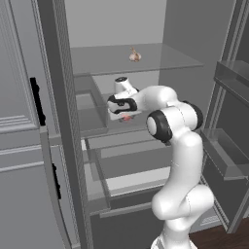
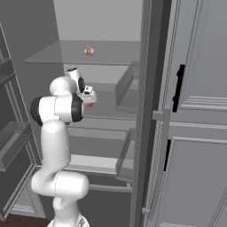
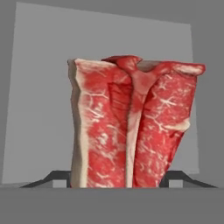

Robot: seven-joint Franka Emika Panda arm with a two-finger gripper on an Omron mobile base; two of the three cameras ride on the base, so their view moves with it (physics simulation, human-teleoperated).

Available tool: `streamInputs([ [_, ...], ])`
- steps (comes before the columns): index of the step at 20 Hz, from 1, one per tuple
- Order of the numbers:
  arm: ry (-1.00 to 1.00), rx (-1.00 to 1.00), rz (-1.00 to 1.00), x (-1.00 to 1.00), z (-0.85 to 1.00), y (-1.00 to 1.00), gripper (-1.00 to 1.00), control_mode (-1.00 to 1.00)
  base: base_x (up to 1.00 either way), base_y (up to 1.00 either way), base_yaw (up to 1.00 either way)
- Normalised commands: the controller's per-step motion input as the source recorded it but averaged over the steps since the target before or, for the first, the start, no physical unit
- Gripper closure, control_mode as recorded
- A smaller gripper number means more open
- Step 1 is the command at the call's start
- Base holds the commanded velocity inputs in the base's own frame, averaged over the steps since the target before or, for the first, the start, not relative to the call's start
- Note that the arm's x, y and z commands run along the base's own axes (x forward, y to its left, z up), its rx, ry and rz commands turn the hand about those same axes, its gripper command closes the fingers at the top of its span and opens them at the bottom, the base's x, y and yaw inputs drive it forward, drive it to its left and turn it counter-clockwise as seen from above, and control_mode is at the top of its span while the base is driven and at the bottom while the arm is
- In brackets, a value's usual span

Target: Place one garlic and one steak in each tupperware on the nearby counter, to pack two identical lunches.

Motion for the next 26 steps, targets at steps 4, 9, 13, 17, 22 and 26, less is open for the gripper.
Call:
streamInputs([
  [4,-0.33,-0.03,-0.05,-1.0,-0.12,-0.01,1.0,-1.0,0.0,0.0,0.0],
  [9,-0.24,0.08,-0.01,-1.0,0.2,-0.44,1.0,-1.0,0.0,0.0,0.0],
  [13,-0.23,0.13,0.0,-1.0,0.57,-0.34,1.0,-1.0,0.0,0.0,0.0],
  [17,-0.24,0.11,0.0,-1.0,0.73,-0.19,1.0,-1.0,0.0,0.0,0.0],
  [22,-0.21,0.09,0.0,-1.0,0.8,-0.15,1.0,-1.0,0.0,0.0,0.0],
  [26,-0.07,0.07,0.0,-1.0,0.86,-0.08,1.0,-1.0,0.0,0.0,0.0],
])
